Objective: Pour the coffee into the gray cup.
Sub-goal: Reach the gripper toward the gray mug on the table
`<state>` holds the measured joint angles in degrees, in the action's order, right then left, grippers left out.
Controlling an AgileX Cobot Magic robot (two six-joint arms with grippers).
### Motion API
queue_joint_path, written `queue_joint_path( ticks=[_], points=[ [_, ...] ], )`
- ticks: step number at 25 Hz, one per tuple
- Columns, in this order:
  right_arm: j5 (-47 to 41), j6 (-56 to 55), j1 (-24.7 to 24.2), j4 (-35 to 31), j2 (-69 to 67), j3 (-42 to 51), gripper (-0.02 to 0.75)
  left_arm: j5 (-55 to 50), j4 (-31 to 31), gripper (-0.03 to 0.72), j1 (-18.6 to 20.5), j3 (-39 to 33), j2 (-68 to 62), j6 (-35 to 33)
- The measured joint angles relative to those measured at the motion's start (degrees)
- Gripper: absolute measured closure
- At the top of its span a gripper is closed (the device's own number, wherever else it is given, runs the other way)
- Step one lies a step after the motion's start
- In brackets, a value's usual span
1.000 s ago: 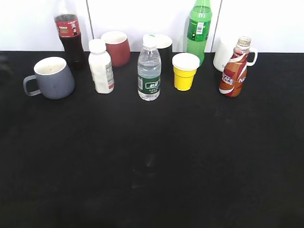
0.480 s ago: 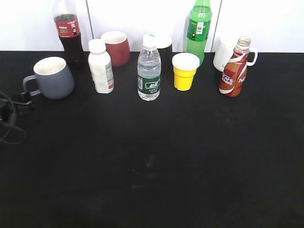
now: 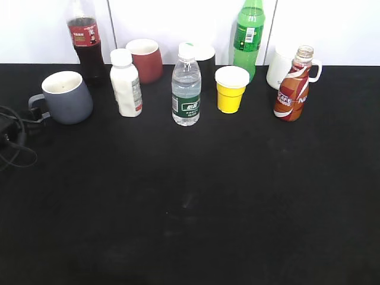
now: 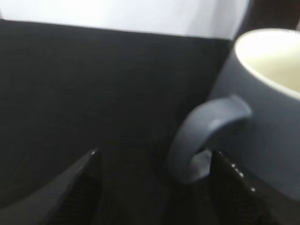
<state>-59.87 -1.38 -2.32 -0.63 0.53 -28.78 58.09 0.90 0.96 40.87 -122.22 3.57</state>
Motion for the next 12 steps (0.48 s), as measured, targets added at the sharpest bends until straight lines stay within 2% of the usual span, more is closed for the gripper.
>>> queue_joint_path(
  ticks=[7,10,12],
  points=[
    [0.0,0.0,0.0,0.0,0.0,0.0,0.183,-3.1,-0.2,0.146,0.0,7.3,-3.3,0.0],
    [0.0,0.0,0.0,0.0,0.0,0.0,0.183,-4.2,-0.2,0.213,0.0,10.7,-5.8,0.0],
    [0.0,0.0,0.0,0.0,0.0,0.0,0.183,-4.8,-0.4,0.232,0.0,13.1,-6.9,0.0]
  ],
)
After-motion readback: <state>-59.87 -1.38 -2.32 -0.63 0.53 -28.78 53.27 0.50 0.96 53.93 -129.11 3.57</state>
